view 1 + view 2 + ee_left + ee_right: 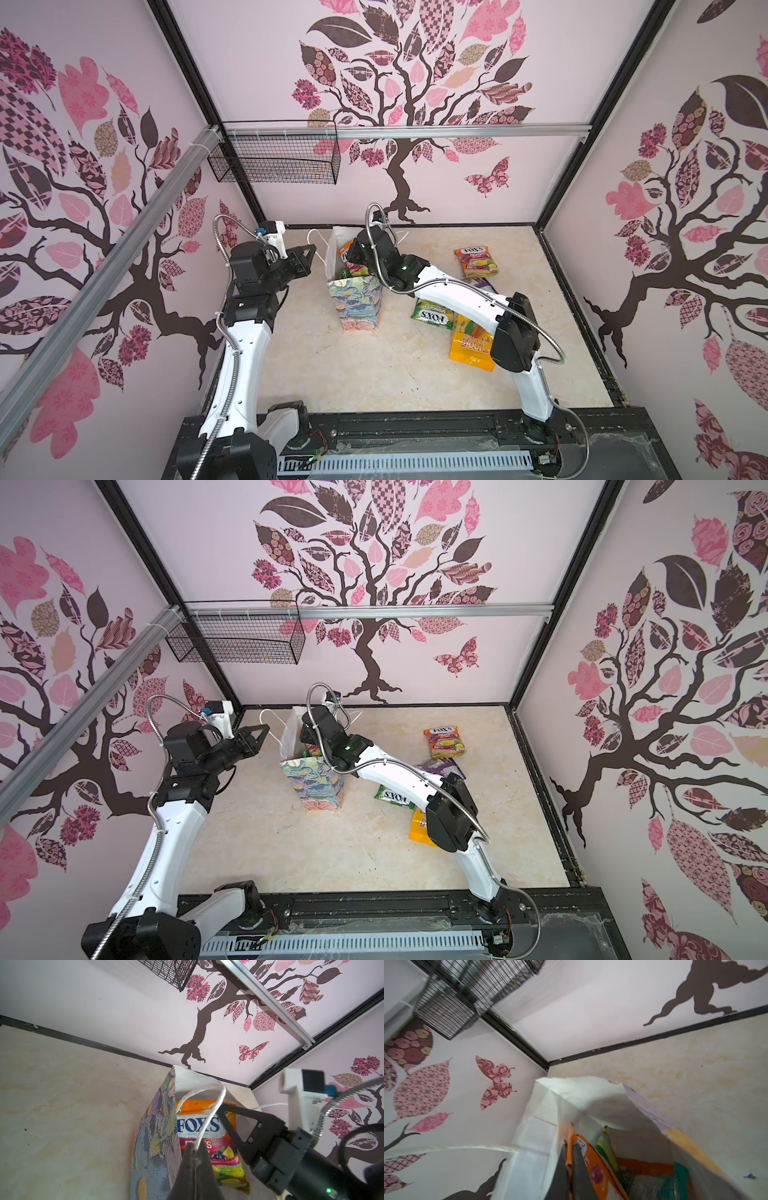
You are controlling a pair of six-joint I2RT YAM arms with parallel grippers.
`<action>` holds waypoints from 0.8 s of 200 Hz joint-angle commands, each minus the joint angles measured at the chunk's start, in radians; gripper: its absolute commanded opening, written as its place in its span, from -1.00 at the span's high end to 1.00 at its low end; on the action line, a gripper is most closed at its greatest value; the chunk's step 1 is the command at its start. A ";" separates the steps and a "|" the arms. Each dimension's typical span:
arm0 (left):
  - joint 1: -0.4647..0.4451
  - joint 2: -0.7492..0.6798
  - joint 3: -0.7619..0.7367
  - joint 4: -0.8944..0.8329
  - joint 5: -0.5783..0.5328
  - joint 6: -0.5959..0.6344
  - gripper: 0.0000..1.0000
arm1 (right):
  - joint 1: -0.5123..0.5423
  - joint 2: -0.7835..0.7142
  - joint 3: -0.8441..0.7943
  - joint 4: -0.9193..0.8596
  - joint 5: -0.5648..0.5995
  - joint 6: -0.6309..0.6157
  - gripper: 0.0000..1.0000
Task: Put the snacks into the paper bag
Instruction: 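Lower the pink packet into the bag and open the right gripper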
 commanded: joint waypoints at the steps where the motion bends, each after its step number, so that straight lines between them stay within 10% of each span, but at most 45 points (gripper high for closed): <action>1: 0.008 -0.022 0.001 0.041 0.008 0.000 1.00 | -0.003 -0.019 0.035 0.096 -0.036 0.039 1.00; 84: 0.007 -0.028 0.000 0.041 0.006 0.003 1.00 | -0.004 0.007 0.092 0.071 -0.091 0.044 1.00; 114: 0.009 -0.027 -0.001 0.041 0.006 0.002 1.00 | -0.003 -0.007 0.097 0.066 -0.086 0.023 0.57; 160: 0.011 -0.028 -0.001 0.042 0.006 0.002 1.00 | -0.004 -0.037 0.145 0.012 -0.061 -0.039 0.43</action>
